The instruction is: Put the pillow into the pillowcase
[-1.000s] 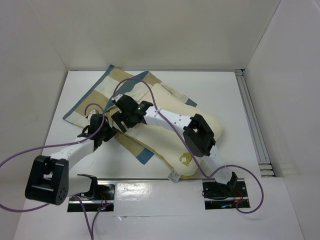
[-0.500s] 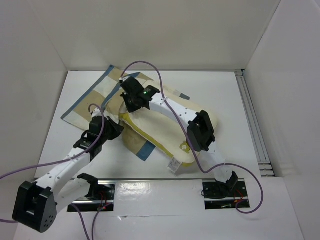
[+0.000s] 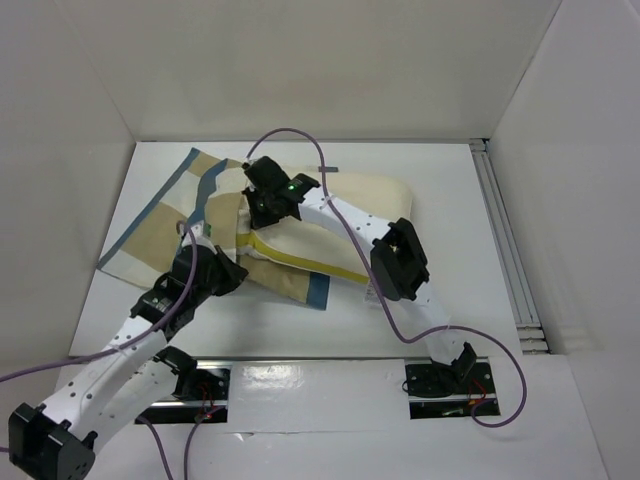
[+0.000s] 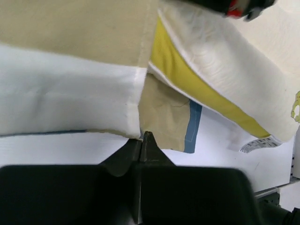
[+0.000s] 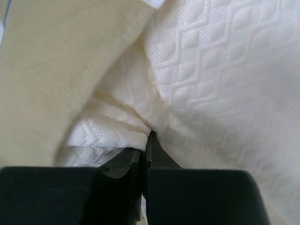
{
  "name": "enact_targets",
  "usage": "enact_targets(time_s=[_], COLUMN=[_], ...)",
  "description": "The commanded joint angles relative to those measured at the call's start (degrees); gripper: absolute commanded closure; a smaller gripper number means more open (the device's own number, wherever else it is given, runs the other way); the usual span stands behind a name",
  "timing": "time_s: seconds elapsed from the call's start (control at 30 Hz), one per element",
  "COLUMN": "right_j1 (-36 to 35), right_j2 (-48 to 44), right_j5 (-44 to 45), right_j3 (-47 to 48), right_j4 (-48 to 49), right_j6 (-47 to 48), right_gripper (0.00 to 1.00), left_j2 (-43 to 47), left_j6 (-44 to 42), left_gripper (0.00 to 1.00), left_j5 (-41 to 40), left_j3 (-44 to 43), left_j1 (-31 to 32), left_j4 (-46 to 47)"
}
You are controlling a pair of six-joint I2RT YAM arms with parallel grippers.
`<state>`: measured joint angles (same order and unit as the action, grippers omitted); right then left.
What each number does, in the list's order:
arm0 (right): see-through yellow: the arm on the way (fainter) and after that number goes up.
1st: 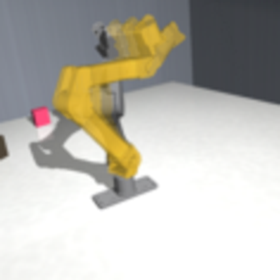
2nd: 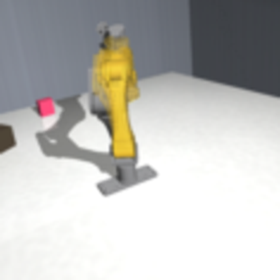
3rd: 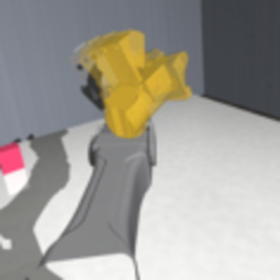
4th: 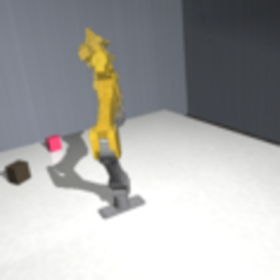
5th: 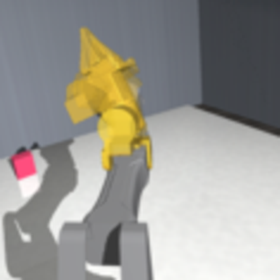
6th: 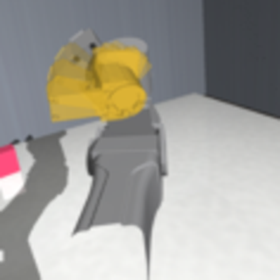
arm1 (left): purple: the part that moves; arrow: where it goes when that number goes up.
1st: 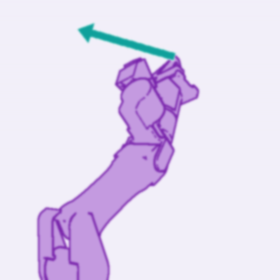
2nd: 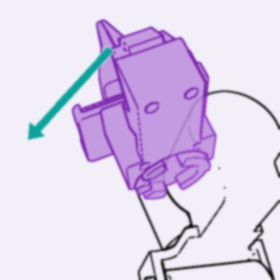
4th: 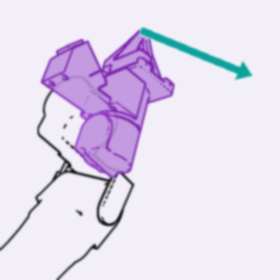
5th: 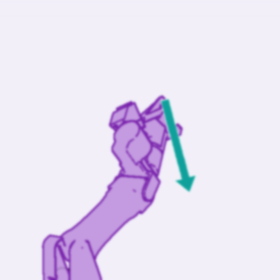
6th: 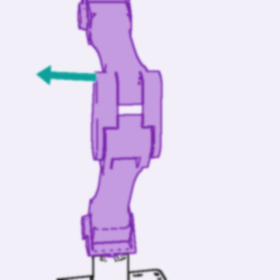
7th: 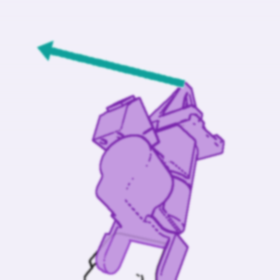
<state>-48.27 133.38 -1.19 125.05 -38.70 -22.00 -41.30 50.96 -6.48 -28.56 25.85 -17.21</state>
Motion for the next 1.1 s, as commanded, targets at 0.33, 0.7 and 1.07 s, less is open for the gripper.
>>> enact_targets(time_s=[0.33, 0.7, 1.07], right_j1=[7.04, 29.0, 37.28], right_j2=[-28.34, -39.51, -40.92], right_j5=[-0.3, 0.31, -5.05], right_j3=[-29.94, -45.41, -57.72], right_j4=[11.37, 8.11, 11.26], right_j6=[0.73, -1.73, -3.4], right_gripper=[0.15, 0.06, 0.01], left_j2=[-15.96, -65.18, -76.38], left_j6=[-6.83, -11.85, -14.4], left_gripper=[0.49, 0.15, 0.24], left_j5=[-9.85, -28.05, -32.45], left_j3=[-30.05, -70.13, -76.39], left_j1=[-2.46, -5.1, -6.86], left_j4=[-12.66, -32.44, -33.15])
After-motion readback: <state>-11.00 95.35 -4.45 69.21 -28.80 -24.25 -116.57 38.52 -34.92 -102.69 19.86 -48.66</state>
